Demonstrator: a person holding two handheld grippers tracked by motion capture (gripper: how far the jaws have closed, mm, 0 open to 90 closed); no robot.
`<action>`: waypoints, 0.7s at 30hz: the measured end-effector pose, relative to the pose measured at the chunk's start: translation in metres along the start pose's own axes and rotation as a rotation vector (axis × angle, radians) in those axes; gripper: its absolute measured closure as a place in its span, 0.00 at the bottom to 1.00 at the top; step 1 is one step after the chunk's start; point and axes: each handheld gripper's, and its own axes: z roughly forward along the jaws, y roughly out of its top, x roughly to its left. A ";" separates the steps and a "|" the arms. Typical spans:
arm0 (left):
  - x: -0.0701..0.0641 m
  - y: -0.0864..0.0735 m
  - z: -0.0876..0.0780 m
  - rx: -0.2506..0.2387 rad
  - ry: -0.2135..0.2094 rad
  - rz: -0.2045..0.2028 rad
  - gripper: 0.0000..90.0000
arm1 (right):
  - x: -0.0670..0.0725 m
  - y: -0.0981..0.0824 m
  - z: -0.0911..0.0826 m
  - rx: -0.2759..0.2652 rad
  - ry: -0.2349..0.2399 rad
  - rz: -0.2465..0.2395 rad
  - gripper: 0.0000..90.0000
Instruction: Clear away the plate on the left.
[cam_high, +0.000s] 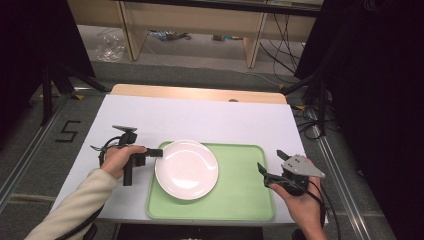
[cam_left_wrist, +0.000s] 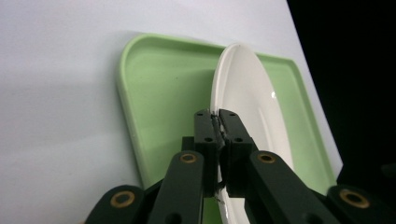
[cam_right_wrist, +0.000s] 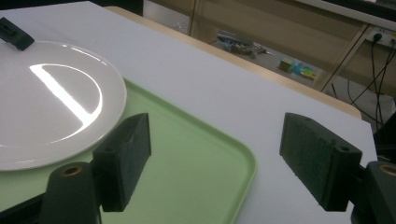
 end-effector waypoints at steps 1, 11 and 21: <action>0.000 0.000 0.000 0.004 0.009 0.011 0.96 | 0.000 0.000 0.000 -0.002 -0.001 -0.002 0.28; -0.001 -0.002 0.004 0.025 0.069 0.060 0.91 | 0.000 0.000 0.000 0.001 0.000 -0.001 0.28; -0.005 -0.002 0.002 -0.026 0.093 0.112 0.71 | -0.001 0.000 0.001 -0.008 -0.007 -0.016 0.28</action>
